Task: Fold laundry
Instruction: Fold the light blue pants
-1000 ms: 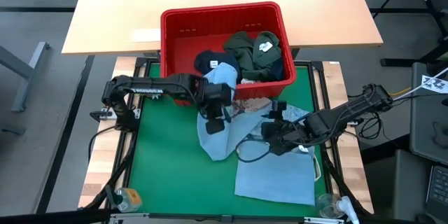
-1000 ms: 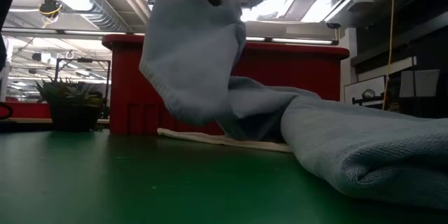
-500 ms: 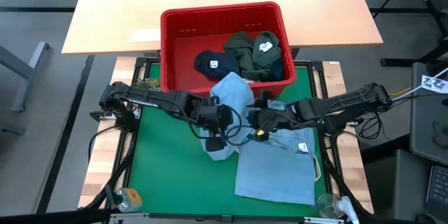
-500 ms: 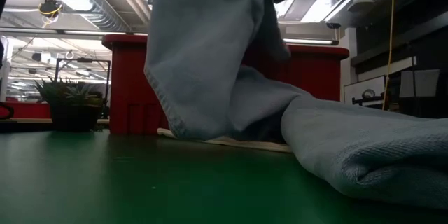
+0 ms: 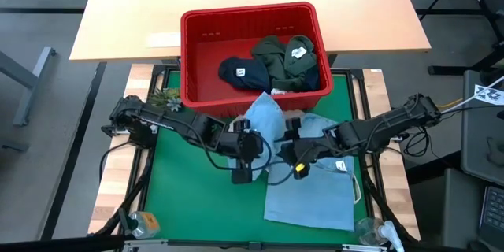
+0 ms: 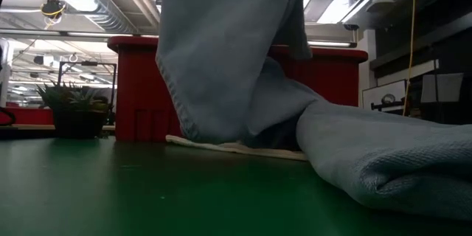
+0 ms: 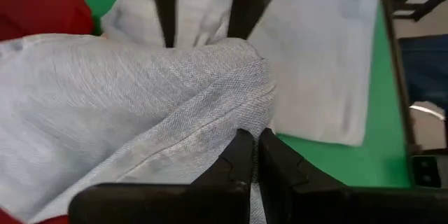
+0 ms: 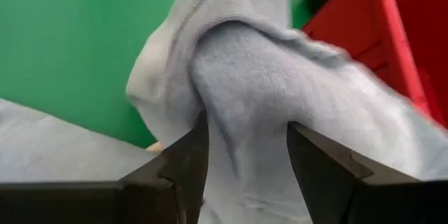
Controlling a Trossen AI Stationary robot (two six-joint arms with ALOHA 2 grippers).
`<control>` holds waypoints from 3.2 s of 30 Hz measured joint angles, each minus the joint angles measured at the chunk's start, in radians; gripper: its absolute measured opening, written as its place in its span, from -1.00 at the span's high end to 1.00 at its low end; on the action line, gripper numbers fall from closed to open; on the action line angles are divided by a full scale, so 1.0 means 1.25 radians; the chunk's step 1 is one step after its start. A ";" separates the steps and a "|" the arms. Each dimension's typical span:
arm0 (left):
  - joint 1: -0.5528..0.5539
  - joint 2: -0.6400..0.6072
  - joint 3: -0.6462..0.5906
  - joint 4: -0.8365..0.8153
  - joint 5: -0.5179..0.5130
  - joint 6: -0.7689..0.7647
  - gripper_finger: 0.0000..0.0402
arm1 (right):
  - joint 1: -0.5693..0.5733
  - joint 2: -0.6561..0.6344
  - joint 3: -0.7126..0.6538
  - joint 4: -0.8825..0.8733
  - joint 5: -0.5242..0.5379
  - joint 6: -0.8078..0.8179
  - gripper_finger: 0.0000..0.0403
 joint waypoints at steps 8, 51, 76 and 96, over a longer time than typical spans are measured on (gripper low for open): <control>-0.045 0.037 0.000 0.033 0.013 -0.069 0.96 | 0.005 0.000 0.000 -0.098 -0.099 0.036 0.04; -0.195 0.215 -0.002 0.196 0.063 -0.041 0.45 | -0.167 0.145 0.000 -0.039 -0.207 0.241 0.04; -0.220 0.215 -0.002 0.183 0.034 -0.042 0.45 | -0.196 0.264 0.000 0.003 -0.302 0.427 0.04; -0.230 0.102 -0.002 -0.038 -0.086 -0.113 0.45 | -0.192 0.264 0.064 0.061 -0.385 0.338 0.85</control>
